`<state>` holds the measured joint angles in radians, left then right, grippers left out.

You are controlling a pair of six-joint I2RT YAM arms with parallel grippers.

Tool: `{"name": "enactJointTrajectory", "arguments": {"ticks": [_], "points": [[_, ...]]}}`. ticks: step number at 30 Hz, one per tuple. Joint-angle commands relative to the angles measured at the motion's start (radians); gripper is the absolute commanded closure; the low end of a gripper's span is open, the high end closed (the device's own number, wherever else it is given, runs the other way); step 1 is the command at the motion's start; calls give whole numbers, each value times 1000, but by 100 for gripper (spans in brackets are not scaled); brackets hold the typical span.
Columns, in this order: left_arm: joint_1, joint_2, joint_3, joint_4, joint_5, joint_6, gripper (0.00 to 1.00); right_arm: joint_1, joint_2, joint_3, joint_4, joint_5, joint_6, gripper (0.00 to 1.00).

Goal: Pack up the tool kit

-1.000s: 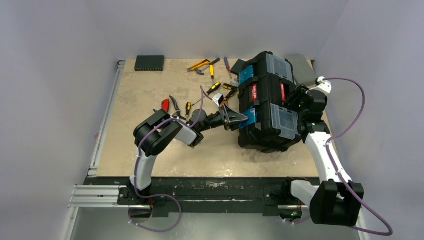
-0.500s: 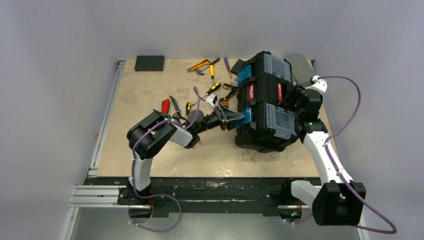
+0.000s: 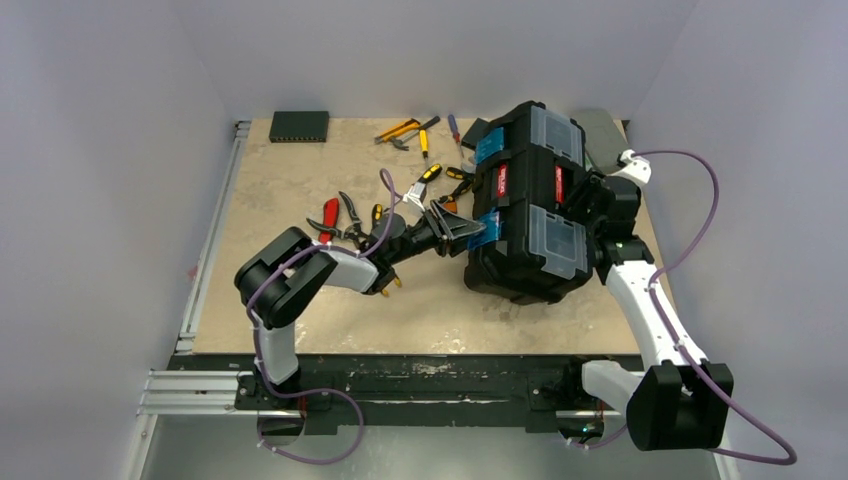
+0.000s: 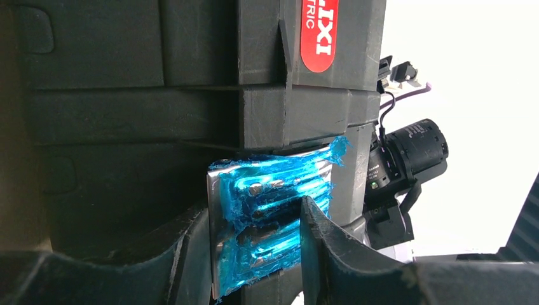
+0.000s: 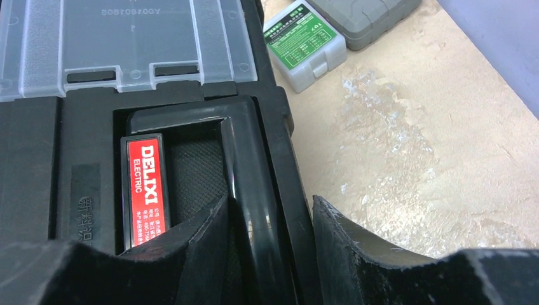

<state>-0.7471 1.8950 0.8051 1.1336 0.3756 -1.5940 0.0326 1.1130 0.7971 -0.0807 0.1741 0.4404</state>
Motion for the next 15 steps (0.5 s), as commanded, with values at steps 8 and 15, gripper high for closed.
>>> {"name": "enactJointTrajectory", "arguments": {"ticks": [8, 15], "points": [[-42, -71, 18, -306, -77, 221, 100, 198, 85, -37, -303, -371, 41, 100], [-42, -126, 28, -451, -120, 293, 100, 225, 92, -24, -316, -329, 38, 100]]}}
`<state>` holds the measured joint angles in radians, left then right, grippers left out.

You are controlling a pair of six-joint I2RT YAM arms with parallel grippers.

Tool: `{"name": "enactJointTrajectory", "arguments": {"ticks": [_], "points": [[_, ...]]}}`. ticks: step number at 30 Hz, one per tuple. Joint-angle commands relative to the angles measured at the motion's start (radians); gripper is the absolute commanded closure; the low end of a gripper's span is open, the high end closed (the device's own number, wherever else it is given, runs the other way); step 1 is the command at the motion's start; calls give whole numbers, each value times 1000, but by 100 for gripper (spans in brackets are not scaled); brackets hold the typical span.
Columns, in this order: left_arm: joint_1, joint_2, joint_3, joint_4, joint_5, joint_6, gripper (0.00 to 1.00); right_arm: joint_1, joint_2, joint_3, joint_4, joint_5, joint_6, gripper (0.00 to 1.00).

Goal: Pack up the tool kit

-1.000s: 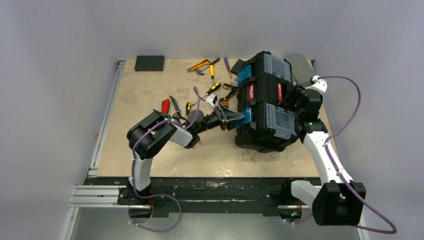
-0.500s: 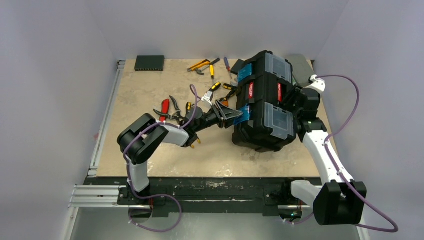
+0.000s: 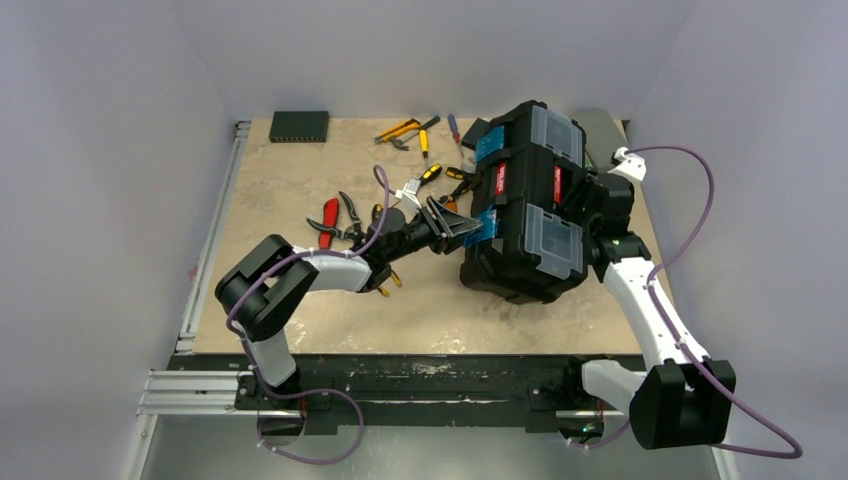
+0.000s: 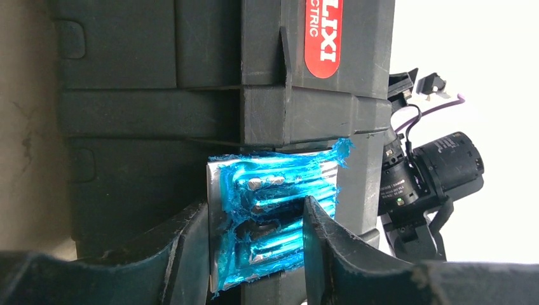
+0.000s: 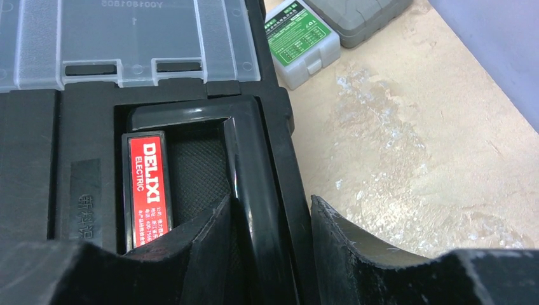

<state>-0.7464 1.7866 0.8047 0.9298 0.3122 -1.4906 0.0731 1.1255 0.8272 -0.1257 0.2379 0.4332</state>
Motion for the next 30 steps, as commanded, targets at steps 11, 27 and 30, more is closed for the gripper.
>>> {"name": "enactJointTrajectory", "arguments": {"ticks": [11, 27, 30], "points": [[-63, -121, 50, -482, -189, 334, 100, 203, 76, -51, -283, -355, 45, 100], [-68, -149, 49, -545, -225, 369, 100, 205, 86, -57, -271, -361, 48, 99], [-47, -140, 23, -505, -187, 334, 79, 206, 94, -62, -248, -418, 51, 84]]}}
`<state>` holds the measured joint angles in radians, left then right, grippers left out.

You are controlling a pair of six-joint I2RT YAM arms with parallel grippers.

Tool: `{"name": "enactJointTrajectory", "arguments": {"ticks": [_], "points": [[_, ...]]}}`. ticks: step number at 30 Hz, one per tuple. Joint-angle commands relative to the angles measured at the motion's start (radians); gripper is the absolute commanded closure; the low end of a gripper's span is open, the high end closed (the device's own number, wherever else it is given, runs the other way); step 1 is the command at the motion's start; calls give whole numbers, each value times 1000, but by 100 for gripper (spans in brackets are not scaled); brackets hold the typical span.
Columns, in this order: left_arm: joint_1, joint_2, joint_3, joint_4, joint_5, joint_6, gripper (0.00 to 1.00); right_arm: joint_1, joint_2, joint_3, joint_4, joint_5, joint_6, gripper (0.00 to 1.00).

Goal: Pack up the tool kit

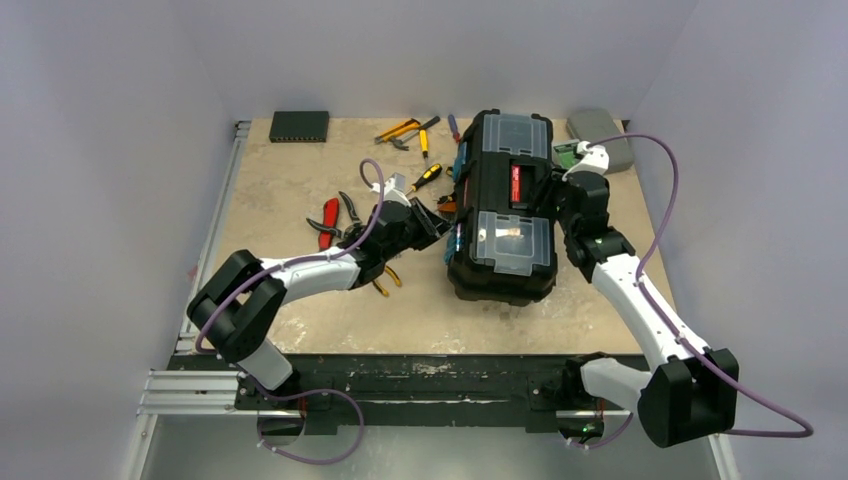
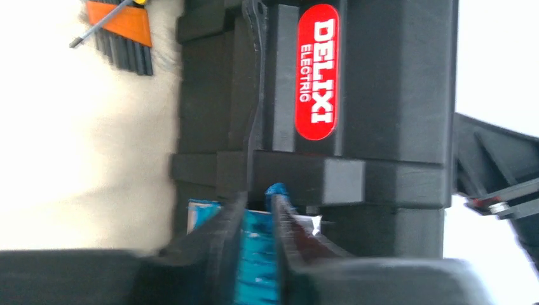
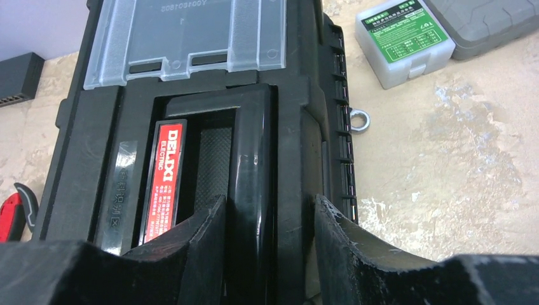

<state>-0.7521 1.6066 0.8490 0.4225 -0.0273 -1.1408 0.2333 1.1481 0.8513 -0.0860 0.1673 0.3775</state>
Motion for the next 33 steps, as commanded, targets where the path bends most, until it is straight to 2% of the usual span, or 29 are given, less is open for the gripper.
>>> {"name": "enactJointTrajectory", "arguments": {"ticks": [1, 2, 3, 5, 9, 12, 14, 15, 19, 21, 26, 33], "points": [[-30, 42, -42, 19, 167, -31, 66, 45, 70, -92, -273, -372, 115, 73], [-19, 44, -61, 44, 182, -47, 54, 44, 67, -97, -267, -377, 119, 60], [-7, 45, -82, 73, 195, -61, 45, 44, 60, -101, -260, -380, 123, 55], [16, 43, -124, 138, 223, -81, 33, 44, 42, -113, -245, -383, 134, 48], [49, 59, -193, 313, 305, -123, 21, 38, 12, -149, -189, -439, 172, 38], [59, 112, -220, 512, 377, -185, 3, 21, 22, -176, -151, -492, 187, 33], [59, 153, -228, 606, 404, -230, 0, 0, 35, -207, -112, -537, 200, 33], [60, 174, -230, 646, 414, -249, 0, -18, 42, -225, -89, -570, 211, 37], [64, 230, -244, 753, 433, -298, 0, -131, 68, -328, 71, -777, 272, 63], [69, 243, -250, 791, 440, -300, 0, -183, 88, -362, 143, -847, 291, 66], [74, 262, -235, 830, 460, -295, 0, -230, 136, -380, 189, -922, 296, 90], [74, 239, -229, 826, 472, -281, 1, -322, 203, -408, 269, -1035, 308, 99]]}}
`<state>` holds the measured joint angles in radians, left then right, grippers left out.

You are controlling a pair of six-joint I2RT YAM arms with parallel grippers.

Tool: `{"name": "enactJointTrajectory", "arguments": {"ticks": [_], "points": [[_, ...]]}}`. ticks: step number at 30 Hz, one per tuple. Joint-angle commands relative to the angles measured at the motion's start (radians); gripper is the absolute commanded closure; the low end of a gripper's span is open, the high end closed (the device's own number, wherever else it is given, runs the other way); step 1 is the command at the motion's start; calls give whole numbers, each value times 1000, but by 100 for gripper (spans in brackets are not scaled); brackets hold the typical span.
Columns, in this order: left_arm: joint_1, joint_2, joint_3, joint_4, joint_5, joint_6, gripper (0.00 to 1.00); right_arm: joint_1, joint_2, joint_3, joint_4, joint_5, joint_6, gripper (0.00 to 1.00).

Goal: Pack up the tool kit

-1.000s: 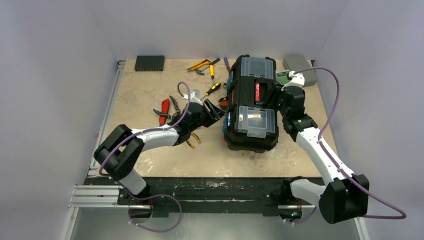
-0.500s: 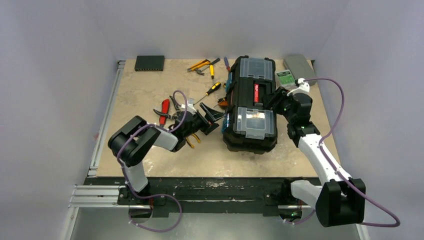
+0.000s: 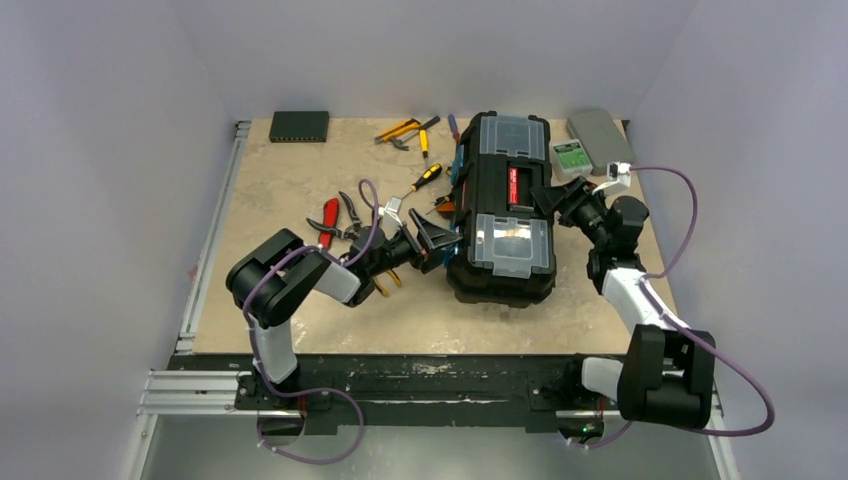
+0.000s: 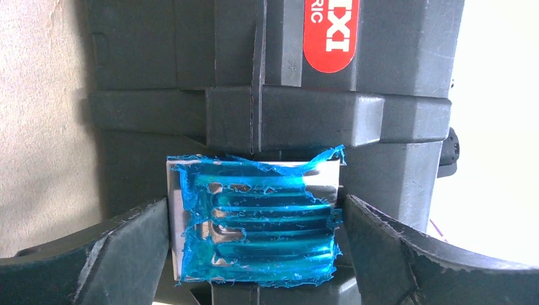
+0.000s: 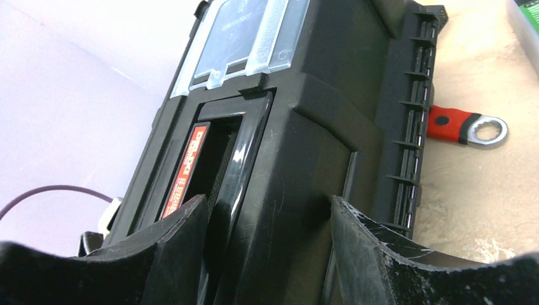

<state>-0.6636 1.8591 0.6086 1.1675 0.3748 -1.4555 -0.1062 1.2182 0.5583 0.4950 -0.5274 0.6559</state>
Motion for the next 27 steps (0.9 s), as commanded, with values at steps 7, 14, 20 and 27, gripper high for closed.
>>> {"name": "enactJointTrajectory", "arguments": {"ticks": [7, 14, 20, 27], "points": [[-14, -127, 11, -77, 51, 113, 0, -47, 158, -116, -309, -432, -3, 100], [-14, -292, -16, -285, -25, 217, 0, -92, 160, -117, -298, -481, 3, 100], [-14, -246, -27, -157, 17, 167, 0, -106, 160, -120, -276, -487, 25, 100], [-15, -152, -35, -80, 29, 114, 0, -109, 157, -115, -287, -483, 21, 100]]}}
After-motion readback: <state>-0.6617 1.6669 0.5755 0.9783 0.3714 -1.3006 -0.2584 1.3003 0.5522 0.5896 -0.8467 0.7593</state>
